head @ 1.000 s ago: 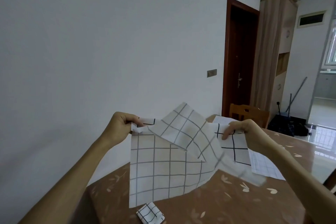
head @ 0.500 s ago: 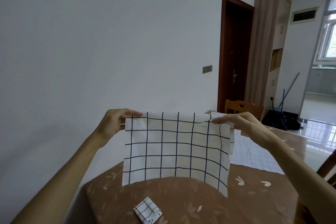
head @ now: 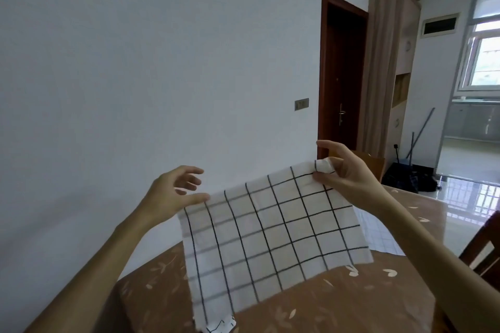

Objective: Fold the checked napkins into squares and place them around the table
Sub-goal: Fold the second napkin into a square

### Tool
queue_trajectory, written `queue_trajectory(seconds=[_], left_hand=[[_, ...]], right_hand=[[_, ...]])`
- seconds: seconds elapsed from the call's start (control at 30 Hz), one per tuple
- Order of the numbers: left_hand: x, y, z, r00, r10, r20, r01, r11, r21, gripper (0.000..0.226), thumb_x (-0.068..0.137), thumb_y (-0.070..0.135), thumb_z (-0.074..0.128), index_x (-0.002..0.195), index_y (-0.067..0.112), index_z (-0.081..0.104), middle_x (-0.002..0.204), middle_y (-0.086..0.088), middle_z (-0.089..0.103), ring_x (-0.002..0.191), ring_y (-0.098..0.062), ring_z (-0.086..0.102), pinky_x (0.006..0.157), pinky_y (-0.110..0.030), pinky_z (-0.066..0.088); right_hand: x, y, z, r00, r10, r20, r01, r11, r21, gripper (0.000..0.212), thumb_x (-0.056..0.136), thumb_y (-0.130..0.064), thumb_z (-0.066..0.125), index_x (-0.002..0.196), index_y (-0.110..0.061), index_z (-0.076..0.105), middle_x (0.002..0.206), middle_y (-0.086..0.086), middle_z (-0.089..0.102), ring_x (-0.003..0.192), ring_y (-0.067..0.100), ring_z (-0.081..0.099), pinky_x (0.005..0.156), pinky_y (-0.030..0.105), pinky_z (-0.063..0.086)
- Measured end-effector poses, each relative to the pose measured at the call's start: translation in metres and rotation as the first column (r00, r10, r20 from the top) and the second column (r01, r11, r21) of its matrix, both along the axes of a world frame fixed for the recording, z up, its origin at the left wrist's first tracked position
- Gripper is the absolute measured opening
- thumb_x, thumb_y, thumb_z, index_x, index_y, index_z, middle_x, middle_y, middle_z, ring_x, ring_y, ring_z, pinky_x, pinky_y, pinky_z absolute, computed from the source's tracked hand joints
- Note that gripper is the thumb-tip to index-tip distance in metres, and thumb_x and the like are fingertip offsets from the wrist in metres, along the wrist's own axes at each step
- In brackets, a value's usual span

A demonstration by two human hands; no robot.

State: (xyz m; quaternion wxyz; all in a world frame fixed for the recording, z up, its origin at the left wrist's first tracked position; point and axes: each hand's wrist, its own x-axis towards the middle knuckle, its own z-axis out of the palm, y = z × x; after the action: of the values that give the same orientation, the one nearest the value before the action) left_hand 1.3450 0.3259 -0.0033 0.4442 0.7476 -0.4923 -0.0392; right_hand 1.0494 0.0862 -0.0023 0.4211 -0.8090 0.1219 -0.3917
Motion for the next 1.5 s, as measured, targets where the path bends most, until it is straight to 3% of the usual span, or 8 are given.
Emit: queue_trajectory(seconds=[0.13,0.33,0.53,0.77,1.0,1.3,1.4,1.5], left_hand=[[-0.042,-0.019,0.003,0.991,-0.098,0.092,0.098,0.995,0.009,0.053,0.074,0.048,0.081,0.122,0.035,0.063,0.115,0.017,0.068,0.108,0.002,0.063,0.101,-0.029,0.051],[-0.114,-0.054,0.013,0.962,-0.260,0.081,0.271,0.944,-0.188,0.033,0.084,0.036,0.079,0.113,0.026,0.070,0.103,0.013,0.074,0.099,-0.003,0.069,0.087,-0.023,0.057],[-0.113,-0.065,0.011,0.981,-0.191,0.022,0.188,0.935,-0.300,0.014,0.084,0.030,0.080,0.091,0.018,0.076,0.085,0.008,0.076,0.077,-0.006,0.070,0.071,-0.024,0.057],[-0.110,-0.062,0.008,0.992,-0.121,0.037,0.126,0.935,-0.331,0.014,0.082,0.034,0.080,0.083,0.020,0.076,0.075,0.009,0.074,0.069,-0.006,0.068,0.062,-0.014,0.051],[-0.114,-0.060,0.009,0.988,-0.102,0.114,0.135,0.935,-0.328,0.014,0.082,0.032,0.081,0.083,0.019,0.075,0.072,0.009,0.072,0.067,-0.006,0.066,0.063,-0.019,0.054],[-0.111,-0.058,0.003,0.991,-0.126,0.047,0.134,0.949,-0.284,0.011,0.082,0.027,0.082,0.085,0.019,0.077,0.073,0.010,0.075,0.071,-0.003,0.071,0.066,-0.009,0.048],[-0.110,-0.059,0.004,0.991,-0.129,0.047,0.137,0.952,-0.273,0.011,0.084,0.029,0.080,0.086,0.019,0.076,0.075,0.009,0.075,0.073,-0.007,0.070,0.071,-0.020,0.056],[-0.109,-0.060,0.004,0.988,-0.143,-0.054,0.121,0.949,-0.290,0.011,0.087,0.029,0.077,0.088,0.019,0.075,0.080,0.004,0.076,0.079,-0.014,0.072,0.080,-0.035,0.060]], right_hand=[[0.016,0.022,0.003,0.996,0.090,-0.018,-0.091,0.995,-0.035,0.064,0.089,-0.004,0.071,0.143,-0.026,0.043,0.087,0.021,0.066,0.074,0.043,0.058,0.067,0.055,0.048],[0.035,0.051,0.010,0.986,0.135,-0.098,-0.149,0.977,-0.152,0.061,0.092,-0.012,0.069,0.144,-0.022,0.041,0.095,0.005,0.074,0.092,0.023,0.071,0.086,0.051,0.057],[0.029,0.049,0.012,0.993,0.073,-0.091,-0.089,0.978,-0.186,0.053,0.093,-0.018,0.069,0.140,-0.023,0.045,0.095,0.000,0.076,0.087,0.019,0.071,0.081,0.043,0.057],[0.030,0.056,0.013,1.000,-0.018,-0.025,0.013,0.978,-0.209,0.043,0.079,-0.064,0.068,0.094,-0.023,0.070,0.105,-0.007,0.072,0.103,0.010,0.067,0.088,0.037,0.056],[0.045,0.062,0.014,0.981,-0.194,0.027,0.190,0.909,-0.371,0.014,0.090,-0.032,0.069,0.085,-0.022,0.076,0.103,-0.009,0.069,0.099,0.004,0.064,0.080,0.018,0.048],[0.044,0.060,0.021,0.988,-0.153,-0.027,0.146,0.973,-0.178,0.018,0.095,-0.018,0.060,0.093,-0.018,0.078,0.097,-0.012,0.075,0.093,0.000,0.068,0.081,0.020,0.055],[0.042,0.061,0.024,0.995,-0.095,0.013,0.095,0.995,0.039,0.020,0.098,-0.025,0.059,0.096,-0.020,0.078,0.093,-0.008,0.077,0.092,0.006,0.070,0.084,0.025,0.056],[0.041,0.059,0.024,0.993,-0.097,0.062,0.096,0.995,0.011,0.024,0.097,-0.040,0.060,0.111,-0.023,0.071,0.094,-0.006,0.076,0.092,0.008,0.070,0.080,0.027,0.057]])
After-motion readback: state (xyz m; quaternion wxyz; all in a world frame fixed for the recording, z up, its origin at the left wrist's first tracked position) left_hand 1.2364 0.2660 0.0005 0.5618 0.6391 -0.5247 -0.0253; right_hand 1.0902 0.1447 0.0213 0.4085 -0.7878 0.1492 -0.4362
